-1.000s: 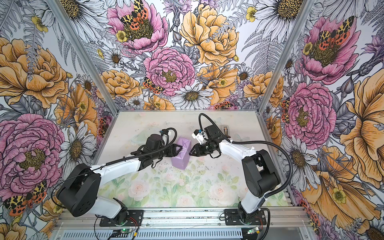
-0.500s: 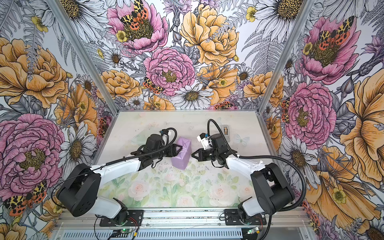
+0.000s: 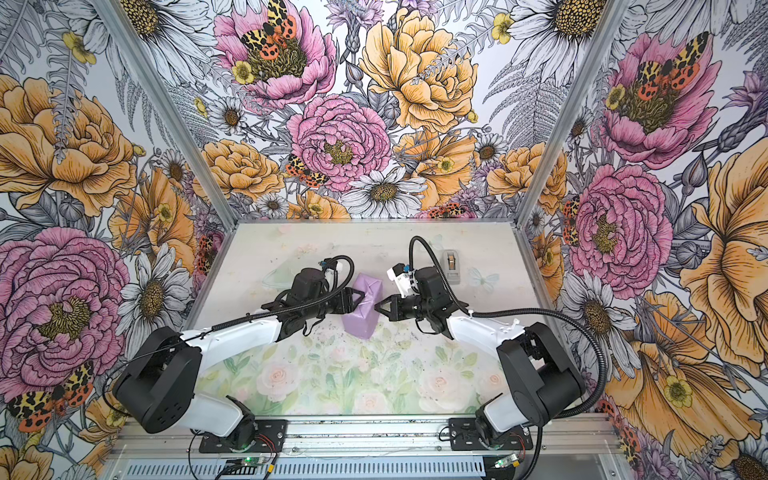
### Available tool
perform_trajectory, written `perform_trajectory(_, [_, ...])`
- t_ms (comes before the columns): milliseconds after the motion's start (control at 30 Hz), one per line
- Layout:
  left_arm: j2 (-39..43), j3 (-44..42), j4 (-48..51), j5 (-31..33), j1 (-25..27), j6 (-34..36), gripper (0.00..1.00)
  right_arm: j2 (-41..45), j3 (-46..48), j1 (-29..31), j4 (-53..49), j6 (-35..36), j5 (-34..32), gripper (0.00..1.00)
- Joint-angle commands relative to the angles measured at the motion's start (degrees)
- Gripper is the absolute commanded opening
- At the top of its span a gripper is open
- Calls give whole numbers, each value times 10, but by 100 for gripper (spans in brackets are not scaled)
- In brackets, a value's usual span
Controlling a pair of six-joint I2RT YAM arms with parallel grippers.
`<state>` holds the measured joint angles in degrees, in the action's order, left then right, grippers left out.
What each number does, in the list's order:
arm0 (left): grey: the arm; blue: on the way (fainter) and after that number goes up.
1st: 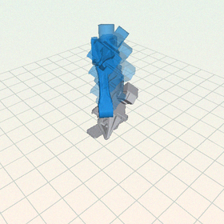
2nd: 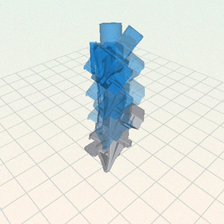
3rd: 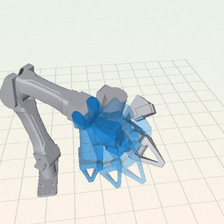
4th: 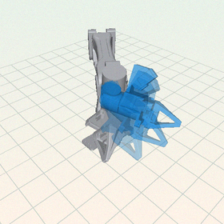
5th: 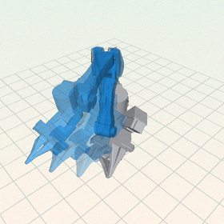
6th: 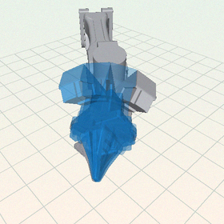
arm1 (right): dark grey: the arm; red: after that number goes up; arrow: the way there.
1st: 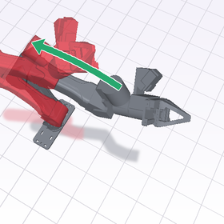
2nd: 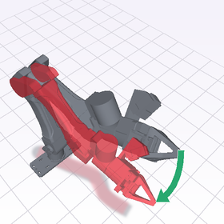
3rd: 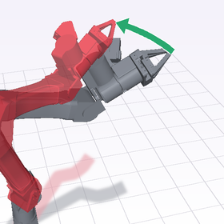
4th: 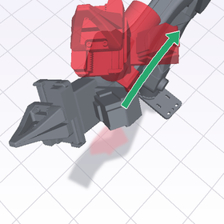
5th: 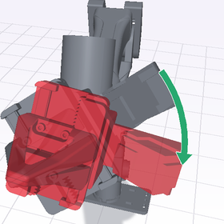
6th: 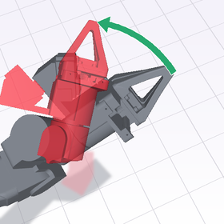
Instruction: Wrap the gift box in paper
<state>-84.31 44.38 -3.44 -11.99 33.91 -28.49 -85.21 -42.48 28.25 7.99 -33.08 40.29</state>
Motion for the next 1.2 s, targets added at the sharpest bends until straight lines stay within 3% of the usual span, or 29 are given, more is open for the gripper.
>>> perform_trajectory(0, [-4,-5,61,3,9,19,63,-6,-17,7,19,-2,4,3])
perform_trajectory(1167, [-2,-6,59,3,10,19,63,-24,-55,17,26,3,2,1])
